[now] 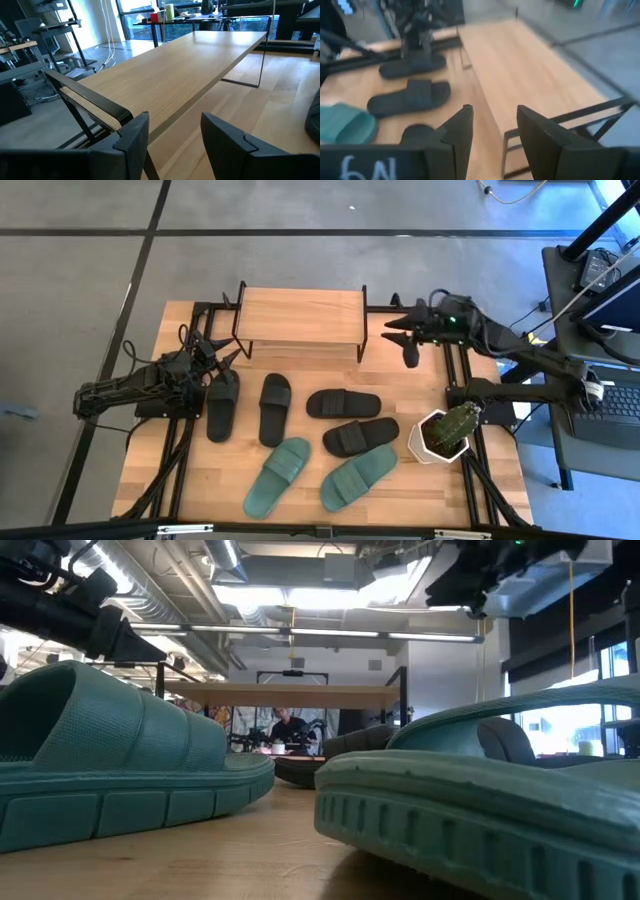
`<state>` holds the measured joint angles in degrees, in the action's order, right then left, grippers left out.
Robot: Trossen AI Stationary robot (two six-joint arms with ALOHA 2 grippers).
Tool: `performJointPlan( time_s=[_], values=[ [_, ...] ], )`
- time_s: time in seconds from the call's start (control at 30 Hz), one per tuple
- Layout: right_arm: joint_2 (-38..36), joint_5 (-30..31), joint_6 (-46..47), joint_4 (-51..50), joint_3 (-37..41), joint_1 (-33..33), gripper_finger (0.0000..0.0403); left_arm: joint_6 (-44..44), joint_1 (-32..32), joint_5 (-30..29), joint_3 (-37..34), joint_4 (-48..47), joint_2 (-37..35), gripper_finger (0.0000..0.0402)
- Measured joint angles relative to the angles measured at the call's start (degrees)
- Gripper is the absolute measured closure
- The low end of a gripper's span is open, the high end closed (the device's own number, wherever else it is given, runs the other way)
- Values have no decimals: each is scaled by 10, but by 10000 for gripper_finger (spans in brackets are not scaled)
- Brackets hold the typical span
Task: Pick and place slides into the shelf
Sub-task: Put the black slide on the shelf
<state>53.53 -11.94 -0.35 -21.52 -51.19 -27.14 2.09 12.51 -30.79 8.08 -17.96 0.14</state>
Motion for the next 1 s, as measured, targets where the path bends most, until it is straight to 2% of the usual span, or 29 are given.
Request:
performJointPlan(
  time_s=[0.17, 0.23, 0.6, 1.0],
  values=[
    [68, -97, -27, -28, -33, 6, 249, 0, 0, 0, 0, 0, 0, 230],
    [91, -118, -35, -28, -35, 17, 249, 0, 0, 0, 0, 0, 0, 230],
    [208, -117, -70, -30, -35, 86, 249, 0, 0, 0, 0, 0, 0, 230],
    [301, -115, -122, -31, -35, 121, 249, 0, 0, 0, 0, 0, 0, 230]
  ],
)
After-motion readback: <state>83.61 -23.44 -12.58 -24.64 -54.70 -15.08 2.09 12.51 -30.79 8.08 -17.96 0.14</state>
